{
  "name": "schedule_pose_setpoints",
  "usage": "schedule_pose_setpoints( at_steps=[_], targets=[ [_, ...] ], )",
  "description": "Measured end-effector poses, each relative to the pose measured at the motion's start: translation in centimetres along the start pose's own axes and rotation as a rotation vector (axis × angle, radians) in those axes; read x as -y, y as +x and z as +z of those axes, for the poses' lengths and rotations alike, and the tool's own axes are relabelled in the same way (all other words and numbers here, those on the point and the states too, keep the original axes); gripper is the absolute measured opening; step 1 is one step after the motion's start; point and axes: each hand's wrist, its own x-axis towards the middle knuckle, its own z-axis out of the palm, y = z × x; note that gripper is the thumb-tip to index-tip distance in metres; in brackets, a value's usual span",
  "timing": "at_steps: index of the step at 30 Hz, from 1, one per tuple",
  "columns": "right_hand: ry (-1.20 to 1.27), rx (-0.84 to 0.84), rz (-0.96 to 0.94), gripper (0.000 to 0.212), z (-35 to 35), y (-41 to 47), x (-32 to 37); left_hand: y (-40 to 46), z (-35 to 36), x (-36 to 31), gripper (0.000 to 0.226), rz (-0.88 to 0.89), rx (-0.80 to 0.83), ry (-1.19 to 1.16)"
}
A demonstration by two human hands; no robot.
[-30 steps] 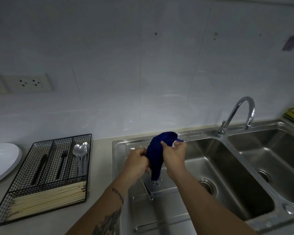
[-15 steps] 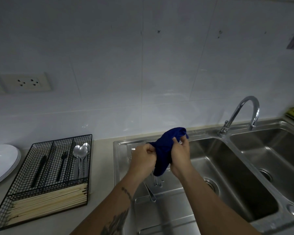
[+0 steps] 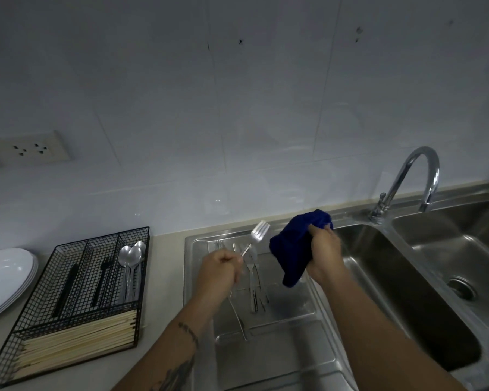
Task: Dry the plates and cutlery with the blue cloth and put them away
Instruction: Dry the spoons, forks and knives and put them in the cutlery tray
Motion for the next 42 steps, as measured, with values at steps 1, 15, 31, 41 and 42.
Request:
schedule_pose_setpoints(
  at_steps=[1,15,31,41,42],
  targets=[
    [0.008,0.065,0.083,0.025,-0.2,0.0,0.1,0.1,0.3,-0.2,0.021,-0.019,-0.018,-0.050],
    [-0.310,0.300,0.044,0.014,0.3,-0.2,-2.7,1.0,4.6,-0.9,0.025,-0.051,0.145,0.012],
    [-1.026,0.585,-0.509,0.043,0.5,-1.7,-3.1,5.2,4.0,-3.0,0.015,0.187,-0.025,0.212],
    [-1.342,0.476,-0.658,0.034,1.0,-3.4,-4.6,6.2,1.7,-0.7,0.020,0.162,-0.110,0.080],
    [-1.351,0.459,-0.658,0.033,1.4,-3.7,-4.6,6.1,1.4,-0.6,0.020,0.161,-0.117,0.078]
  ],
)
